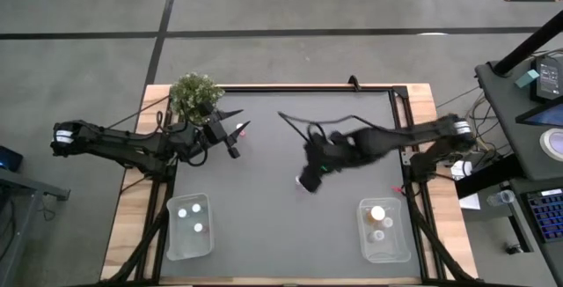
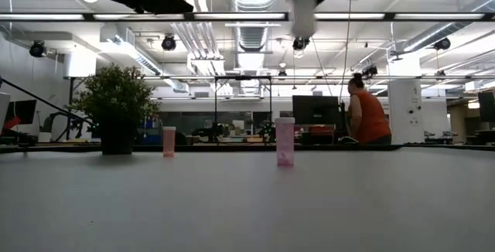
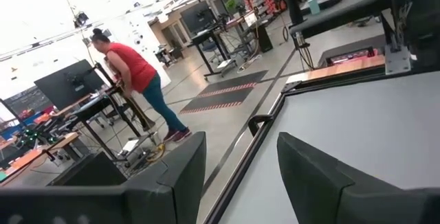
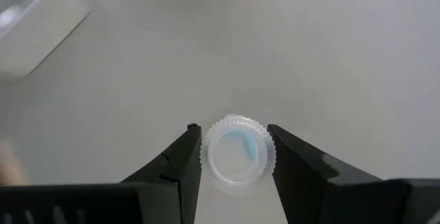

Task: Pick and place medicine bottles into bin by pill shape (circle, oval)
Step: Put the white capsule bottle into the transparent bin

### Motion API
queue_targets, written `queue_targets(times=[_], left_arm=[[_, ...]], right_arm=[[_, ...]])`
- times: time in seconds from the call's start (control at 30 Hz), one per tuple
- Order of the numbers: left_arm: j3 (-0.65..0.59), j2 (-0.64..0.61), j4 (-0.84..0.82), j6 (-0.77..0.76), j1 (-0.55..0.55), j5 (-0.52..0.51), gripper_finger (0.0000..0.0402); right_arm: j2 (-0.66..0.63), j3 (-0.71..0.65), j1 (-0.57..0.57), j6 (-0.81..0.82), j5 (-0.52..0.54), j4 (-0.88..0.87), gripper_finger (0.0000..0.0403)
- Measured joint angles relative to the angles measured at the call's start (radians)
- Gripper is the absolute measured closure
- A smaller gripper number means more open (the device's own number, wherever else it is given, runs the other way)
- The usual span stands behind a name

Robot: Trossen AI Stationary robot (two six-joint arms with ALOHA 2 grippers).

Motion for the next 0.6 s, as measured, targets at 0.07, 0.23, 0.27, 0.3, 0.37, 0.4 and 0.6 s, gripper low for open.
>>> queue_targets(times=[0.07, 0.23, 0.27, 0.3, 0.37, 0.4, 0.6], left_arm=[[0.0, 0.002, -0.001, 0.0, 0.0, 0.0, 0.024], [0.0, 0.004, 0.0, 0.0, 0.0, 0.001, 0.024], [0.0, 0.004, 0.0, -0.001, 0.0, 0.001, 0.024], [0.0, 0.004, 0.0, -0.002, 0.0, 0.001, 0.024], [0.0, 0.004, 0.001, -0.003, 0.0, 0.001, 0.024], [0.0, 0.004, 0.001, -0.003, 0.0, 0.001, 0.024], [0.0, 0.004, 0.003, -0.031, 0.0, 0.002, 0.024]], right_arm=[[-0.046, -0.017, 0.075, 0.036, -0.027, -0.024, 0.0263], [-0.13, -0.046, 0.28, 0.197, -0.045, -0.092, 0.0262], [-0.146, -0.052, 0.325, 0.225, -0.045, -0.099, 0.0262], [-0.159, -0.06, 0.371, 0.25, -0.043, -0.101, 0.0262], [-0.185, -0.082, 0.46, 0.287, -0.041, -0.102, 0.0262], [-0.197, -0.095, 0.505, 0.309, -0.039, -0.101, 0.0262], [-0.268, -0.198, 0.742, 0.41, 0.03, -0.1, 0.0266]])
